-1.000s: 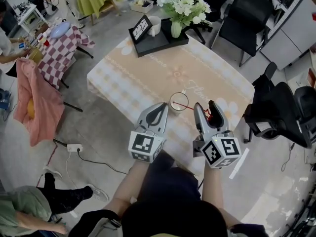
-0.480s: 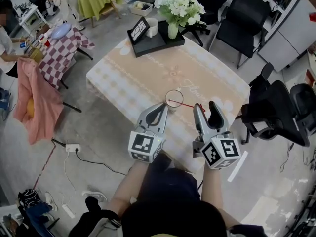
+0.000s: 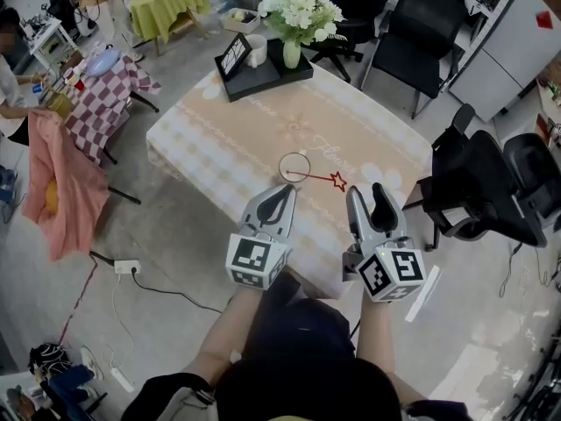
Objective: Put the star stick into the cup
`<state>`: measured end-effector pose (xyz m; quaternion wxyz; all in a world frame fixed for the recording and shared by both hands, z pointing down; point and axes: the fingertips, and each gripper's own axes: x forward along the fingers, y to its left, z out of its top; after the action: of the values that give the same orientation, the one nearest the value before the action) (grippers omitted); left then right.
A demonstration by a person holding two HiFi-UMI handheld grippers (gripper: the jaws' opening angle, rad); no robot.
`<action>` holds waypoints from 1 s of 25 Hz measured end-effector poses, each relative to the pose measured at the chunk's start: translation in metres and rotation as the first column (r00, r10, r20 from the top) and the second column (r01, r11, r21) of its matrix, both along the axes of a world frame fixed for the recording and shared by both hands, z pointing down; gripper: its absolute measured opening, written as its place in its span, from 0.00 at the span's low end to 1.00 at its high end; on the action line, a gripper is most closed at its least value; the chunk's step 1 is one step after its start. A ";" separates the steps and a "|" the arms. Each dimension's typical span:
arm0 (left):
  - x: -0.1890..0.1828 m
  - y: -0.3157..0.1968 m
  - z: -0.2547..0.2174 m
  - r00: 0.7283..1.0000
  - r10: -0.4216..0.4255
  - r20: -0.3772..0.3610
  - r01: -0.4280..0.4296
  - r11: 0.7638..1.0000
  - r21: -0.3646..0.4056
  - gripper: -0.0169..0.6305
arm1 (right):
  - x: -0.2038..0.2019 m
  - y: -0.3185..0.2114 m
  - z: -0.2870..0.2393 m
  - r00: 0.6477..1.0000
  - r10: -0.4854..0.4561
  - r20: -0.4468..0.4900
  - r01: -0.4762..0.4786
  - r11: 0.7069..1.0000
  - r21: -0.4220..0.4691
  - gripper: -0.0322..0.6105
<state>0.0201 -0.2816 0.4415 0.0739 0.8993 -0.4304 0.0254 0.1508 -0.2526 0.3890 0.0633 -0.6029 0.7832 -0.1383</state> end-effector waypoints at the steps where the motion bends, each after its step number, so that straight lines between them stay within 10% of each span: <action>1: 0.001 0.002 0.000 1.000 0.000 0.000 0.000 1.000 -0.001 0.04 | 0.002 0.003 0.000 1.000 0.001 -0.005 -0.001 1.000 -0.001 0.38; 16: 0.011 0.032 0.007 1.000 -0.019 0.009 0.019 1.000 -0.016 0.04 | 0.017 0.027 0.034 0.999 0.012 -0.051 -0.017 0.994 -0.107 0.06; 25: 0.011 0.046 0.007 0.999 -0.047 0.016 0.047 0.999 -0.021 0.04 | 0.018 0.036 0.048 0.995 -0.022 -0.097 0.007 0.988 -0.155 0.05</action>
<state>0.0316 -0.2357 0.4484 0.0806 0.8878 -0.4517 0.0352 0.1689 -0.2169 0.4366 -0.0233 -0.6065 0.7766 -0.1691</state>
